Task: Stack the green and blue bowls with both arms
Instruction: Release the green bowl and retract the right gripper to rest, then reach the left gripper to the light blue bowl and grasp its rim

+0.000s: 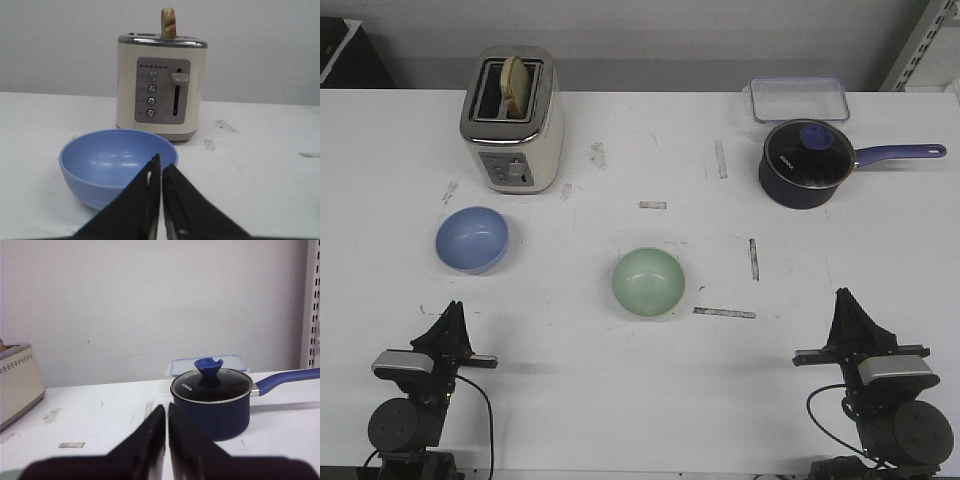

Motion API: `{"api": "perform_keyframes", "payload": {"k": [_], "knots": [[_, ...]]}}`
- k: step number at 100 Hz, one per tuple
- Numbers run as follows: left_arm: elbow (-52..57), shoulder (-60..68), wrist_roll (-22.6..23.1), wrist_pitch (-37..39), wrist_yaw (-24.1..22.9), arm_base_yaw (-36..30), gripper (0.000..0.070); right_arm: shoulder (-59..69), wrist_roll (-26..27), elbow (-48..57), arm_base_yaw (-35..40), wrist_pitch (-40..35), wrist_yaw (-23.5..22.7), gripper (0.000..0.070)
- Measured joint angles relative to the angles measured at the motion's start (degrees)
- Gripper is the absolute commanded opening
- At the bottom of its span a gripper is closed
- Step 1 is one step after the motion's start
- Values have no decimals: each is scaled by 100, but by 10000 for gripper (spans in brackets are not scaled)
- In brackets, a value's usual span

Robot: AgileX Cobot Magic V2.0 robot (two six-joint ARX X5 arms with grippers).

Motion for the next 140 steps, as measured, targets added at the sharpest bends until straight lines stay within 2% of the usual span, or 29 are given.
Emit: {"api": "perform_keyframes", "payload": {"k": [36, 66, 73, 86, 100, 105, 119, 123, 126, 140], "knots": [[1462, 1449, 363, -699, 0, 0, 1, 0, 0, 0, 0, 0, 0, 3], [2994, 3484, 352, -2100, -9, 4, 1, 0, 0, 0, 0, 0, 0, 3], [3403, 4006, 179, -2498, -13, 15, 1, 0, 0, 0, 0, 0, 0, 3], [4197, 4996, -413, -3268, -13, 66, 1, 0, 0, 0, 0, 0, 0, 3], [4881, 5781, -804, -3458, 63, 262, 1, 0, 0, 0, 0, 0, 0, 3], [5073, 5989, -946, -3521, 214, 363, 1, 0, 0, 0, 0, 0, 0, 3], [5674, 6627, -1097, -3958, 1248, 852, 5, 0, 0, 0, 0, 0, 0, 3], [5871, 6832, -1093, -4100, 1587, 1051, 28, 0, 0, 0, 0, 0, 0, 3], [5995, 6964, -1091, -4183, 1757, 1182, 74, 0, 0, 0, 0, 0, 0, 3], [6566, 7534, -1051, -4551, 1875, 1735, 389, 0, 0, 0, 0, 0, 0, 3]]}}
